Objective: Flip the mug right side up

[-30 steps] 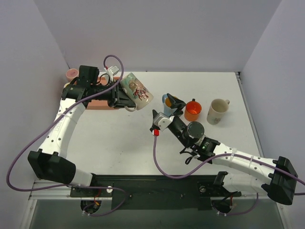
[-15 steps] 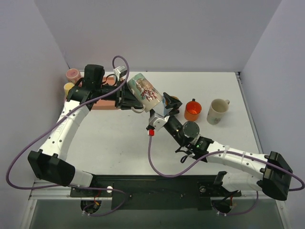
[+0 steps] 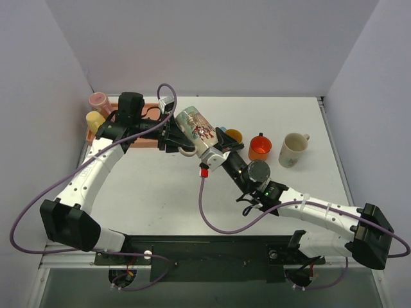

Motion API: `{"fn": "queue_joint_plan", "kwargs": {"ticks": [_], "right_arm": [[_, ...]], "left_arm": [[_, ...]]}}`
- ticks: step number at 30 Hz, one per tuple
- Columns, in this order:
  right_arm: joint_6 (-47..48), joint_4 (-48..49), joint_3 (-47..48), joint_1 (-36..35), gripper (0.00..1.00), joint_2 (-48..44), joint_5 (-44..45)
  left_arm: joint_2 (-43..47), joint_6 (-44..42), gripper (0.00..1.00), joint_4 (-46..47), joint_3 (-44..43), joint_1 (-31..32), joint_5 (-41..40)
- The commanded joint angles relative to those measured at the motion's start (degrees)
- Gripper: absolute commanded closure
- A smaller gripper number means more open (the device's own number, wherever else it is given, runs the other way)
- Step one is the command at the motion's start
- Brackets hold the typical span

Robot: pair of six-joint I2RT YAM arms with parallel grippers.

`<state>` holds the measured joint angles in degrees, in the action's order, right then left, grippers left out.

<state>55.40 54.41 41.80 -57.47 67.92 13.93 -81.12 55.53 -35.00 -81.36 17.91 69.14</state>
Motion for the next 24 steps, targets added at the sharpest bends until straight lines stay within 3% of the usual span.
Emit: {"fn": "queue_joint_plan", "kwargs": {"ticks": [1, 2, 3, 4, 9, 12, 16, 20, 24], "right_arm": [[-5.6, -1.3, 1.1, -0.7, 1.0, -3.1, 0.7], [-6.9, -3.8, 1.0, -0.7, 1.0, -4.3, 1.6], [-9.5, -5.4, 1.1, -0.6, 1.0, -5.0, 2.1], [-10.9, -10.3, 1.4, -0.6, 1.0, -5.9, 2.8], [-24.0, -26.1, 4.1, -0.5, 1.0, -7.4, 7.4], [-35.0, -37.8, 7.1, 0.5, 1.0, -6.6, 9.9], [-49.5, -48.2, 8.9, 4.1, 1.0, -4.6, 8.0], [-67.2, -59.8, 12.6, 11.1, 1.0, -0.7, 2.0], [-74.5, -66.4, 15.3, 15.8, 1.0, 5.7, -2.6]], "left_arm": [[2.2, 3.2, 0.65, 15.7, 2.3, 0.5, 2.7], [1.8, 2.9, 0.54, 15.5, 2.6, -0.1, 1.7], [1.5, 2.0, 0.25, 15.1, 2.8, -0.4, 1.1], [0.6, 0.8, 0.2, 14.4, 2.8, -1.4, -0.3], [-3.9, -15.8, 0.16, -3.0, -3.1, -5.0, -9.9], [-7.2, -23.8, 0.14, -11.7, -7.5, -7.3, -21.5], [-7.4, -29.1, 0.11, -11.2, -6.7, -8.3, -30.0], [-4.9, -36.1, 0.1, -8.6, -5.7, -8.3, -43.5], [-0.6, -44.6, 0.09, -3.9, -3.0, -8.3, -57.4]]}}
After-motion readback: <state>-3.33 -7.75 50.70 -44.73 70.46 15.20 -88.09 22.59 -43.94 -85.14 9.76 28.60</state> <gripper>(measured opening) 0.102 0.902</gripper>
